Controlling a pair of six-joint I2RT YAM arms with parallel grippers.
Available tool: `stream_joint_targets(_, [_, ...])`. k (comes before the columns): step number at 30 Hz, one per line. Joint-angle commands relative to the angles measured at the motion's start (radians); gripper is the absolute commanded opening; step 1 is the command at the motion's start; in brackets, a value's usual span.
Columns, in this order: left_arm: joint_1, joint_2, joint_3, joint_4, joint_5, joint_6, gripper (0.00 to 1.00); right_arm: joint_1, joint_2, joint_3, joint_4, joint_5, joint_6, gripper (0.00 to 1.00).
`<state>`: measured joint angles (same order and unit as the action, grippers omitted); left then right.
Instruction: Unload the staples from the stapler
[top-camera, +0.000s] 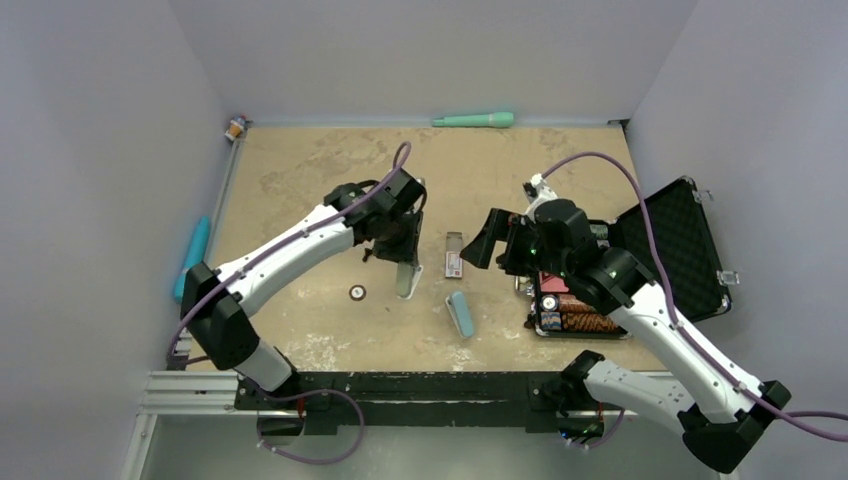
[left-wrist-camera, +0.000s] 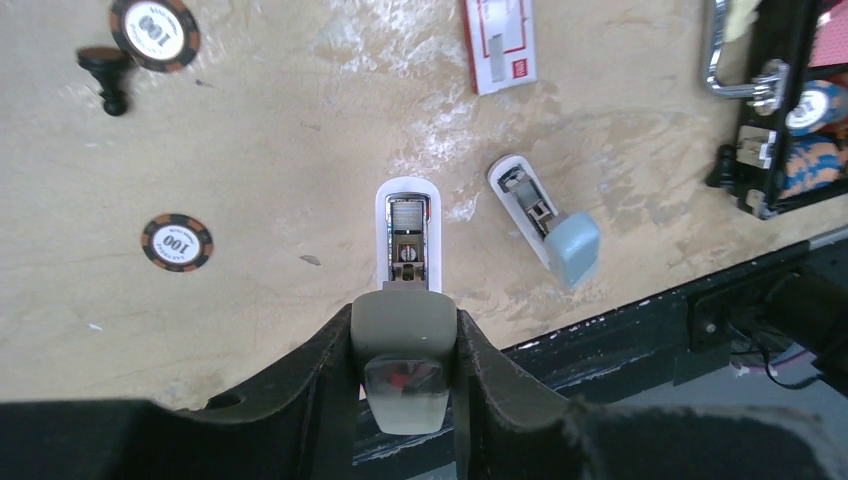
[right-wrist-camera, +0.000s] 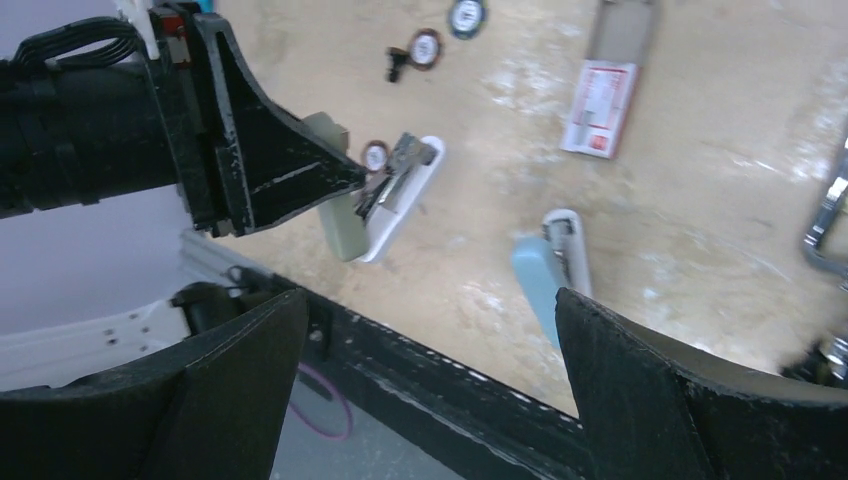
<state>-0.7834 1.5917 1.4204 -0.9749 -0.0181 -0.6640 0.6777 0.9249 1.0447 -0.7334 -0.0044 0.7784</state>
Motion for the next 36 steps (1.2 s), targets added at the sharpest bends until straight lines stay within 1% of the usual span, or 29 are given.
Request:
stream_joint_targets(1, [0.026, -0.098, 0.128, -0.055, 0.014, 0.126, 0.00, 0.000, 0.021, 0.085, 0.221, -0.150, 0.017, 0.99])
stream_joint_targets(5, [0.074, -0.133, 0.237, -0.113, 0.062, 0.155, 0.00, -0.001, 0.067, 0.148, 0.354, -0.236, 0.041, 0.99])
stream_joint_targets(8, [0.104, -0.132, 0.356, -0.179, 0.074, 0.181, 0.00, -0.005, 0.089, 0.177, 0.464, -0.293, 0.070, 0.99])
stream_joint_targets(10, [0.119, -0.128, 0.432, -0.225, 0.036, 0.188, 0.00, -0.010, 0.097, 0.183, 0.554, -0.336, 0.094, 0.99])
stream_joint_targets(12, [0.127, -0.130, 0.499, -0.277, -0.078, 0.173, 0.00, -0.018, 0.098, 0.178, 0.639, -0.374, 0.122, 0.99])
stream_joint_targets(13, [0.132, -0.139, 0.516, -0.287, -0.110, 0.174, 0.00, -0.021, 0.097, 0.174, 0.677, -0.387, 0.135, 0.99])
stream_joint_targets(15, [0.158, -0.163, 0.537, -0.293, -0.114, 0.177, 0.00, -0.027, 0.095, 0.166, 0.726, -0.405, 0.154, 0.99])
stream_joint_targets(19, [0.246, -0.193, 0.581, -0.321, 0.004, 0.150, 0.00, -0.036, 0.094, 0.139, 0.846, -0.445, 0.188, 0.99])
stream_joint_targets(22, [0.284, -0.205, 0.612, -0.323, 0.091, 0.145, 0.00, -0.036, 0.087, 0.067, 1.021, -0.507, 0.263, 0.99])
stream_joint_targets(24, [0.294, -0.210, 0.641, -0.322, 0.123, 0.145, 0.00, -0.036, 0.080, 0.016, 1.110, -0.510, 0.322, 0.99])
stream_joint_targets(26, [0.299, -0.214, 0.671, -0.324, 0.131, 0.133, 0.00, -0.035, 0.077, 0.007, 1.119, -0.477, 0.338, 0.99])
stream_joint_targets(28, [0.310, -0.224, 0.688, -0.310, 0.169, 0.121, 0.00, -0.036, 0.080, 0.031, 1.073, -0.453, 0.319, 0.99])
stream_joint_targets(30, [0.326, -0.240, 0.692, -0.274, 0.234, 0.109, 0.00, -0.037, 0.090, 0.057, 1.020, -0.443, 0.298, 0.99])
stream_joint_targets(32, [0.339, -0.244, 0.697, -0.242, 0.318, 0.100, 0.00, -0.041, 0.091, 0.055, 1.035, -0.454, 0.298, 0.99])
stream_joint_targets(34, [0.349, -0.242, 0.711, -0.223, 0.385, 0.088, 0.00, -0.041, 0.075, 0.006, 1.154, -0.470, 0.339, 0.99])
stream_joint_targets(36, [0.354, -0.248, 0.716, -0.195, 0.448, 0.070, 0.00, -0.041, 0.051, -0.071, 1.329, -0.483, 0.394, 0.99])
